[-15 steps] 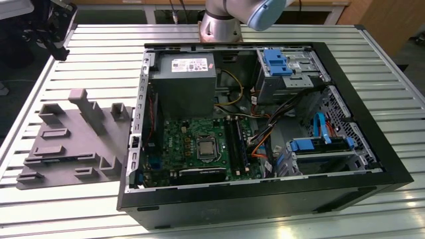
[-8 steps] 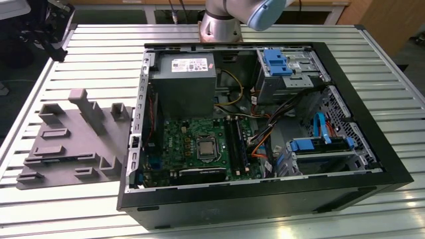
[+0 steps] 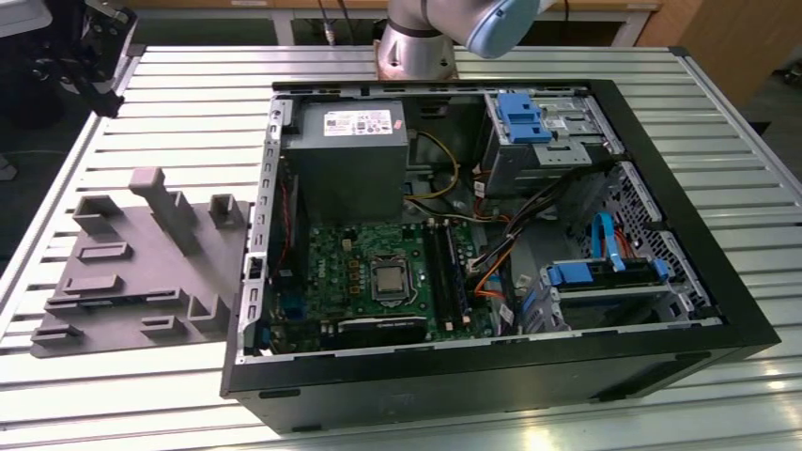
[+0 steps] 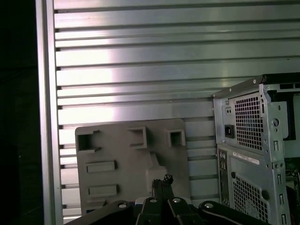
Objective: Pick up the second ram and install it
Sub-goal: 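Reach for the second ram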
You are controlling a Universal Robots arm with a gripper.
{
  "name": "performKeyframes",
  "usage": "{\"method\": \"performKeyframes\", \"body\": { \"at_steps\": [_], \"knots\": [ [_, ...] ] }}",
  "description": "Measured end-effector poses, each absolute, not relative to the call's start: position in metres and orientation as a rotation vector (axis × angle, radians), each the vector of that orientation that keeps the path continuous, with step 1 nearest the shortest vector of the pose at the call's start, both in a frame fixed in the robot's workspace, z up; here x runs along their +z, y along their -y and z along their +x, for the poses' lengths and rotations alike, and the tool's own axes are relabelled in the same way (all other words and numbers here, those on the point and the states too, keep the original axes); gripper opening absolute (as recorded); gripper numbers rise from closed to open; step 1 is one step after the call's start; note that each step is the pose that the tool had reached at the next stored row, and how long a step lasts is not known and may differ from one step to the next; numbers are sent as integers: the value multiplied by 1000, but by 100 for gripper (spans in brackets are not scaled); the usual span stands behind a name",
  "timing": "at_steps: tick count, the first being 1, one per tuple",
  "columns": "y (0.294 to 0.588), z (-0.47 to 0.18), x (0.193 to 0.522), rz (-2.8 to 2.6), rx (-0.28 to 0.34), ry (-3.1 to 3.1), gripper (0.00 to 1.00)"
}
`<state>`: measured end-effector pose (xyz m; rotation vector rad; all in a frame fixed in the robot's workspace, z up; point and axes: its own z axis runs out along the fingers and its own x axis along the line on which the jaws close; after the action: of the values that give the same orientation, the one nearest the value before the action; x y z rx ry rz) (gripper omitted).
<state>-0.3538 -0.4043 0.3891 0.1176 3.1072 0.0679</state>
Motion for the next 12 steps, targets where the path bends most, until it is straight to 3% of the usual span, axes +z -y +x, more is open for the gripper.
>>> {"method": "performKeyframes", "body": {
  "at_steps": [12],
  "knots": [
    [405, -358, 389, 118, 68, -3107, 11]
  ]
}}
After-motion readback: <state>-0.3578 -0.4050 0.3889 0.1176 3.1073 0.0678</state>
